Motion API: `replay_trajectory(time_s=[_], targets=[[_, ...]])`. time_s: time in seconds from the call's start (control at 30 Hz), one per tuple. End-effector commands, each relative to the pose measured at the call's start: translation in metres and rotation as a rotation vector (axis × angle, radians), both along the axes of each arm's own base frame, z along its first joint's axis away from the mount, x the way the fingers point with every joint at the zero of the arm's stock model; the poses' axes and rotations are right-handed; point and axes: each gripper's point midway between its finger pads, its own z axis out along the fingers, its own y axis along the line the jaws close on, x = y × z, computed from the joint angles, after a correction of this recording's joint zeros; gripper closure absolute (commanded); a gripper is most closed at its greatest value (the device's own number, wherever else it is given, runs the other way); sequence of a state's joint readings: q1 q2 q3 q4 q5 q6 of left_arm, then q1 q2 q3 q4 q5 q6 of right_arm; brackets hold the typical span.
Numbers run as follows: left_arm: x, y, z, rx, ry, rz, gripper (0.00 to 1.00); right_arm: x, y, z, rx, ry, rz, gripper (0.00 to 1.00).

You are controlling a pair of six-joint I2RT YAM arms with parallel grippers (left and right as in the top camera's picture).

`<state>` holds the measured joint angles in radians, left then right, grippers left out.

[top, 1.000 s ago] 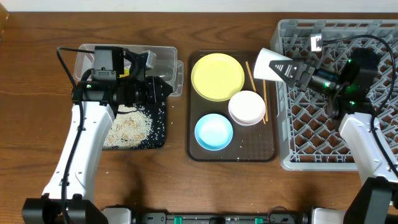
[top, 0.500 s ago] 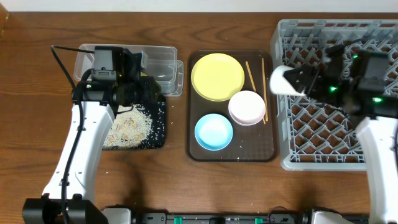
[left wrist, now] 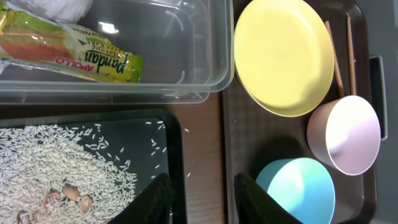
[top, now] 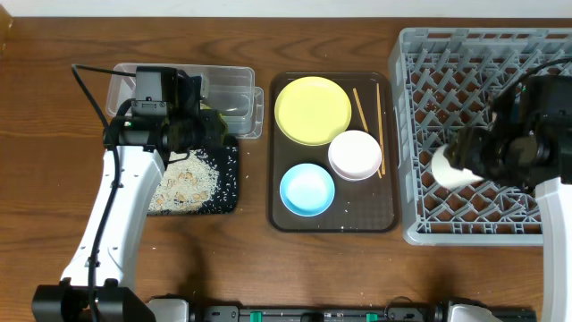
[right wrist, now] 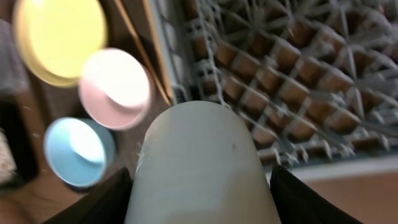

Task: Sort waste into correct bins and load items into the dishwasher rack
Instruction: 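Lower the white cup into the grey dish rack with the right gripper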

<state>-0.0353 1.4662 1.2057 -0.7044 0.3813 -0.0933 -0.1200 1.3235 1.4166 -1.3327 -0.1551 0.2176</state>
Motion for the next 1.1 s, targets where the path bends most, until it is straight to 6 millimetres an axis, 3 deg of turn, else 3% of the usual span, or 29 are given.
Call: replay_trajectory(time_s=[0.0,0.3,0.5,0.77,1.07], targets=[[-0.001,0.005,-0.004,0.022,0.014,0.01,0.63,-0.008,-0.005,-0.004,-0.054,0.048,0.02,0.57],[-0.011,0.013,-0.011,0.066,0.065,0.032,0.59,-0.025,-0.003,-0.027,-0.035,0.225,0.032,0.57],[-0.013,0.015,-0.013,0.076,0.073,0.037,0.57,-0.017,-0.016,-0.05,-0.088,0.316,0.028,0.57],[-0.013,0.015,-0.013,0.076,0.072,0.037,0.57,-0.013,-0.018,-0.083,-0.083,0.452,0.035,0.57],[-0.013,0.015,-0.013,0.076,0.073,0.037,0.56,-0.007,-0.02,-0.103,-0.085,0.477,0.025,0.59]])
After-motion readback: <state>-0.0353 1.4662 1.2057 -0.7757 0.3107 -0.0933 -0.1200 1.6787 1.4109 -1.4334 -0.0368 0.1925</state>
